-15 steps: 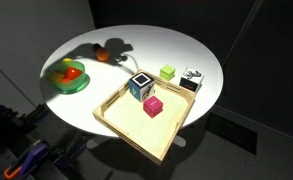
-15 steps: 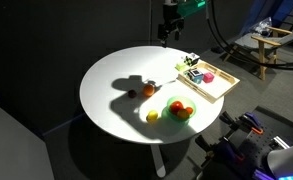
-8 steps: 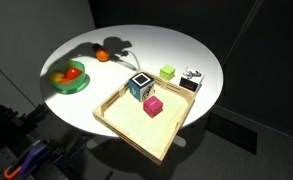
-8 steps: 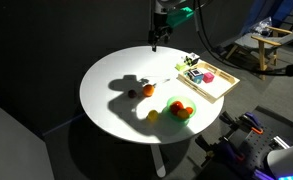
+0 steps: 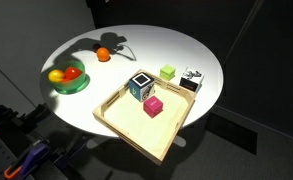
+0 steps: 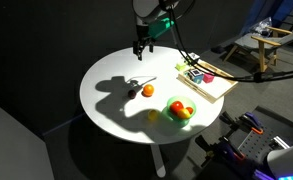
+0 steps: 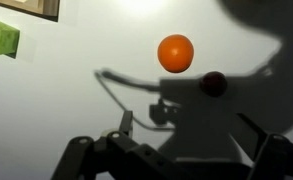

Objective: Put the orange inside the bowl

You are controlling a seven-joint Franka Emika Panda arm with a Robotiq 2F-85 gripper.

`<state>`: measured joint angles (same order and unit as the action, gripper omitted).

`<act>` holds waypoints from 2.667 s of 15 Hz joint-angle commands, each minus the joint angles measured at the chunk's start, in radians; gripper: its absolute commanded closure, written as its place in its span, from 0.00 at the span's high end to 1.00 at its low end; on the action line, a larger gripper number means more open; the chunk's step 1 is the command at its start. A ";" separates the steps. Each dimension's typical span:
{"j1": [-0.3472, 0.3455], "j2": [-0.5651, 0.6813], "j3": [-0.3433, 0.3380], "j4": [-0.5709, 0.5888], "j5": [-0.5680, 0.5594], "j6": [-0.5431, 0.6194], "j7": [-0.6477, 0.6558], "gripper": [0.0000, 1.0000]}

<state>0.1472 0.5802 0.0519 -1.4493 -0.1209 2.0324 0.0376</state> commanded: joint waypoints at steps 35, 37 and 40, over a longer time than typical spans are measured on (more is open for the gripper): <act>0.038 0.278 -0.019 0.161 0.024 -0.002 0.098 1.00; 0.038 0.278 -0.019 0.161 0.024 -0.002 0.098 1.00; 0.043 0.265 -0.020 0.136 0.019 0.002 0.099 1.00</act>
<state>0.1821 0.8597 0.0375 -1.2927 -0.1012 2.0334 0.1372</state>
